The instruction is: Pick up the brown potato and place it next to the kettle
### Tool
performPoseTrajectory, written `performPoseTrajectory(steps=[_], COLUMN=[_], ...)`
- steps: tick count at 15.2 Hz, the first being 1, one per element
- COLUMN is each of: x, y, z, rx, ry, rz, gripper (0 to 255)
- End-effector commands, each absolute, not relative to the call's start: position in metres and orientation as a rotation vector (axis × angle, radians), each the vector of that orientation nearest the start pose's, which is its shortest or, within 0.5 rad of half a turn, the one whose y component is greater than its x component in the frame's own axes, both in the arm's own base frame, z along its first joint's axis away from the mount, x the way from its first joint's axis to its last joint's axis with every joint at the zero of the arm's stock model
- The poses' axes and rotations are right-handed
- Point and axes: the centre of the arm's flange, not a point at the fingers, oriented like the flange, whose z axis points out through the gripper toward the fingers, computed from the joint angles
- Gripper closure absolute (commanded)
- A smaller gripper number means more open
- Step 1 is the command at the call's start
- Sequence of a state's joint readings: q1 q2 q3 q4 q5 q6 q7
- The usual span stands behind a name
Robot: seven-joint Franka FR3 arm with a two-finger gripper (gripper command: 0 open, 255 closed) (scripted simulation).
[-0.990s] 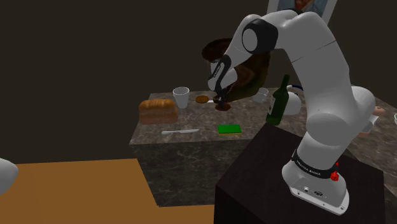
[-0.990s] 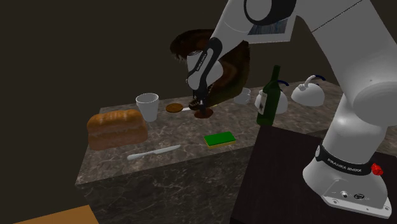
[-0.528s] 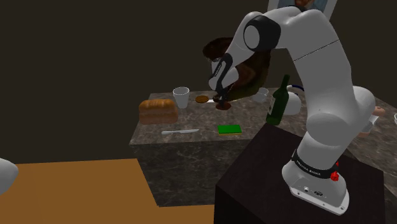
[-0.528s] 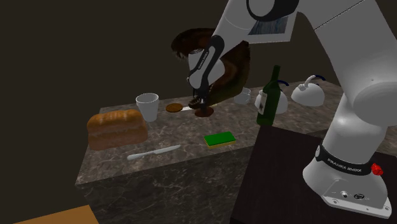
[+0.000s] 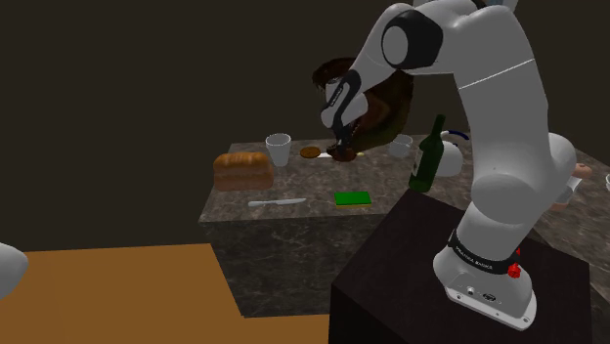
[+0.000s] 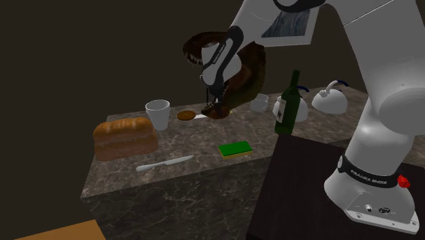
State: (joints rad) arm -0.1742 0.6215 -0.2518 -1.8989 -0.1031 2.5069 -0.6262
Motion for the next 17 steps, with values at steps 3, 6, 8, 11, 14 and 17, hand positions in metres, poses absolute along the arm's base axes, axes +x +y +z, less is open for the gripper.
performPoseTrajectory(steps=[3,6,8,11,14,17], x=[0.576,0.576,0.576,0.576,0.576,0.576], y=[-0.255,-0.255,-0.255,-0.255,-0.255,-0.255], z=[0.203,0.219,0.229,0.245,0.261,0.277], rx=[-3.271,-3.271,-3.271,-3.271,-3.271,-3.271], ry=[-0.543,-0.543,-0.543,-0.543,-0.543,-0.543], rz=[0.173,0.173,0.173,0.173,0.173,0.173], gripper=[255,255,255,255,255,255])
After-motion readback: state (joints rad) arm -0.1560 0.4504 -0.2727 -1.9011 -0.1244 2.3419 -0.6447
